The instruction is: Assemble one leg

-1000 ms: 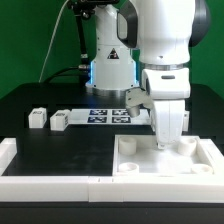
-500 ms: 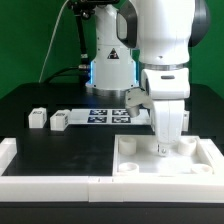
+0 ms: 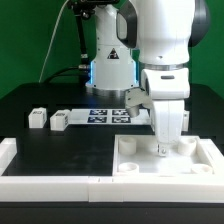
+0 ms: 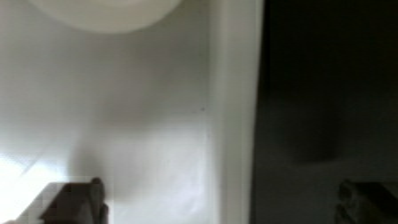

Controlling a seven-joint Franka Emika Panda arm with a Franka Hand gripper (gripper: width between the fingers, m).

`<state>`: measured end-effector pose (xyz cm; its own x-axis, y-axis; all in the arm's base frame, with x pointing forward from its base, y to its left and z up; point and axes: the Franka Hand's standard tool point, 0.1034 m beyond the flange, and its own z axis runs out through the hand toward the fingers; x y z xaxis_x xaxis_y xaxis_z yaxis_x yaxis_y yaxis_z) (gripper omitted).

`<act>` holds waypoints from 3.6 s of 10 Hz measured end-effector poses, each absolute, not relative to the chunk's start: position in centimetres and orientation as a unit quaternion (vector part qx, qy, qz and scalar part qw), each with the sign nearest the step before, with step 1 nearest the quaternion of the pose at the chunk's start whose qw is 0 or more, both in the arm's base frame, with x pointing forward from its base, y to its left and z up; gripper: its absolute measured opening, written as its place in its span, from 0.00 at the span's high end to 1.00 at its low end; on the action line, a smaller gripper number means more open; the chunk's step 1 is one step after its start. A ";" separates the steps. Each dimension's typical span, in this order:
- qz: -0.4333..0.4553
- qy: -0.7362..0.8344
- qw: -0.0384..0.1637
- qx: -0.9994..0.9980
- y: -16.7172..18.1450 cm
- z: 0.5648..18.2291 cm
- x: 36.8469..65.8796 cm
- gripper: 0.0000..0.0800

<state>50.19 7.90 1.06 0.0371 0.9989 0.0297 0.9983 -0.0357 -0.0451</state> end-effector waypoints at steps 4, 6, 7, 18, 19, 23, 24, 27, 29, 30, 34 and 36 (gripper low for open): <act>0.010 -0.631 0.008 -0.775 9.1 5.6 47.2 0.19; 0.013 -0.618 0.009 -0.786 9.0 5.5 47.2 0.19; 0.014 -0.612 0.009 -0.791 9.0 5.4 47.2 0.19; 0.044 -0.033 0.021 -0.998 10.9 4.6 42.0 0.19; 0.047 -0.001 0.023 -0.999 11.3 4.5 41.7 0.19; 0.056 0.175 0.028 -0.983 12.0 4.5 41.5 0.19; 0.053 0.187 0.029 -0.980 12.7 4.0 40.8 0.19; 0.053 0.161 0.028 -0.985 14.6 3.3 38.8 0.19; 0.067 0.125 0.029 -0.989 14.3 3.3 38.5 0.19; 0.081 0.119 0.027 -0.989 14.2 3.3 38.3 0.19; 0.255 0.114 0.026 -0.960 13.6 3.8 37.6 0.19; 0.324 0.114 0.032 -0.939 13.9 4.0 38.1 0.19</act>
Offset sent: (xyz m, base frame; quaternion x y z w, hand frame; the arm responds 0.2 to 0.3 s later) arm -0.0372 0.0110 0.0376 0.0018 -0.0613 0.0880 0.9942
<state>38.14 13.87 4.02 0.7645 -0.1934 -0.6149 -0.2348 -0.9719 0.0138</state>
